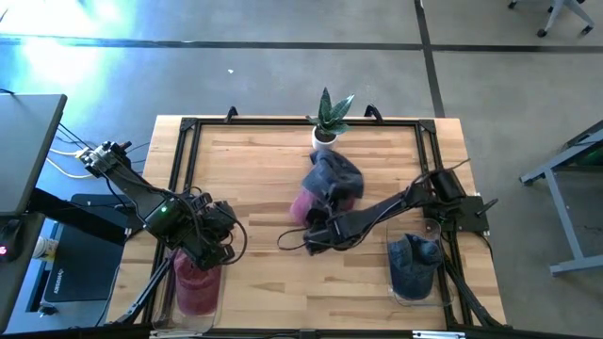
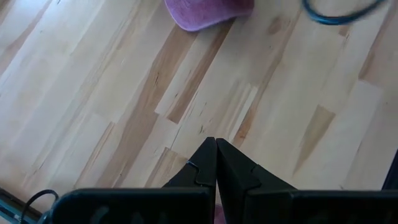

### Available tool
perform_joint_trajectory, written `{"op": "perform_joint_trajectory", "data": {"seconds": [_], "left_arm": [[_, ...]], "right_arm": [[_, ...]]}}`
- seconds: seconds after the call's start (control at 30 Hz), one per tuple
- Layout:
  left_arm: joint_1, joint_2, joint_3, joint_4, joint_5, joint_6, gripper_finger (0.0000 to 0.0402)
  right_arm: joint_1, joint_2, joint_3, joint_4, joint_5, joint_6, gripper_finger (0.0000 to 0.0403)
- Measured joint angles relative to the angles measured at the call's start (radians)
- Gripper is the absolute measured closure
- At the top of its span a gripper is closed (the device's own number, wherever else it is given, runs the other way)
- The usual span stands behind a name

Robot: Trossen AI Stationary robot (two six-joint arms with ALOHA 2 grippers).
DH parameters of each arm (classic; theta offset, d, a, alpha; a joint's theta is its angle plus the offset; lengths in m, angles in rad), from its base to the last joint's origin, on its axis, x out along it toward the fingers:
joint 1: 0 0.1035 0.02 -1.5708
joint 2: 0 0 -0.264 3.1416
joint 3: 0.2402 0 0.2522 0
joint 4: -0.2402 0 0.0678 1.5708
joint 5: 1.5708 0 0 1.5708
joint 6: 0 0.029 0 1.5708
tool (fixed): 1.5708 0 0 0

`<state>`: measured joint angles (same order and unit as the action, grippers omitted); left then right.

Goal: Pick & Place hat
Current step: Put the blue cap into the right transparent bin

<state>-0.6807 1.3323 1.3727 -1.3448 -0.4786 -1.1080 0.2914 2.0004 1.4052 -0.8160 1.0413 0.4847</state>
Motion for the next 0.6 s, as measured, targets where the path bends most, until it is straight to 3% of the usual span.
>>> {"op": "perform_joint_trajectory", "data": {"seconds": [0.13, 0.3, 0.6], "left_arm": [[0.000, 0.000, 0.000, 0.020, 0.000, -0.001, 0.0402], [0.000, 0.000, 0.000, 0.021, 0.000, -0.002, 0.0402], [0.000, 0.000, 0.000, 0.023, -0.017, -0.056, 0.0402]], "right_arm": [[-0.036, -0.026, 0.000, -0.147, -0.002, 0.191, 0.0259], [-0.084, -0.068, 0.000, -0.216, -0.026, 0.264, 0.0377], [-0.108, -0.255, 0.000, -0.210, -0.022, 0.111, 0.0393]]}}
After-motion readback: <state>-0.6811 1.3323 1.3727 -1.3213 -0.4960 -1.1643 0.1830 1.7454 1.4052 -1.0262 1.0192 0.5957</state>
